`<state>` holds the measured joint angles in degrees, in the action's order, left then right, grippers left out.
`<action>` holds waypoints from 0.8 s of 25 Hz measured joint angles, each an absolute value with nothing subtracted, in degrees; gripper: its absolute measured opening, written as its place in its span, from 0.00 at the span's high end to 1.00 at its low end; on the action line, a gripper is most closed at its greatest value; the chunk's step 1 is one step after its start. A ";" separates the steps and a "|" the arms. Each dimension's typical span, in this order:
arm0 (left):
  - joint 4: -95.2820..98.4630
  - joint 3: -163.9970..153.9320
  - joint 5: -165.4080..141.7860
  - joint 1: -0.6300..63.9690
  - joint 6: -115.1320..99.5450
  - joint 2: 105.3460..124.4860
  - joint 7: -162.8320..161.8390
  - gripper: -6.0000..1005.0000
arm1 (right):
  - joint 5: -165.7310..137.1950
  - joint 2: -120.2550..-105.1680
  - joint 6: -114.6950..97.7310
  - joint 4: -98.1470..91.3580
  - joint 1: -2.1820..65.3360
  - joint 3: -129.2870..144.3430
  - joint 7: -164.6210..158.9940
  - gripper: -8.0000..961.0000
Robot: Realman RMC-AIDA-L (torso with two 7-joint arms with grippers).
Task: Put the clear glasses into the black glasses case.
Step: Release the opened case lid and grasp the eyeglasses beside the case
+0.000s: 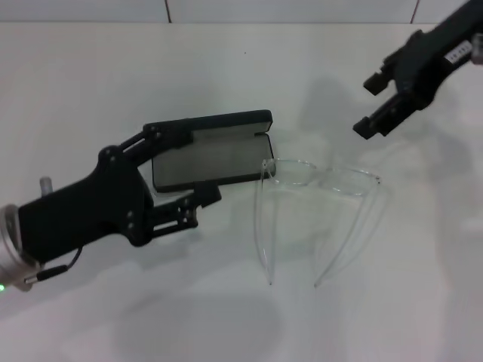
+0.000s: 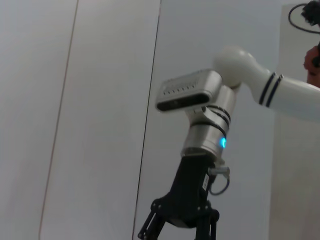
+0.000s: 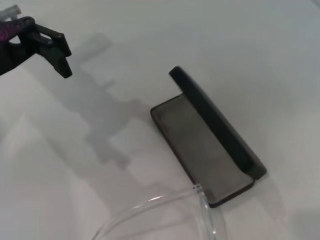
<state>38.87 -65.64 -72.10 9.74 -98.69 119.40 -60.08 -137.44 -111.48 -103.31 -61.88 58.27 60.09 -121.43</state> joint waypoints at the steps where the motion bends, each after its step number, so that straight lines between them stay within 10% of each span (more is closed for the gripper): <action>1: 37.94 -65.49 -72.11 9.73 -98.95 119.33 -58.89 0.14 | -138.64 -111.82 -103.58 -61.14 59.79 60.30 -121.57 0.14; 8: 35.23 -65.21 -72.09 9.63 -99.11 119.19 -56.35 0.14 | -149.42 -115.90 -102.46 -55.20 65.74 64.14 -121.97 0.14; 20: 34.76 -63.50 -72.55 9.70 -98.92 119.38 -55.76 0.14 | -144.16 -116.21 -89.21 -51.67 62.98 81.18 -123.06 0.14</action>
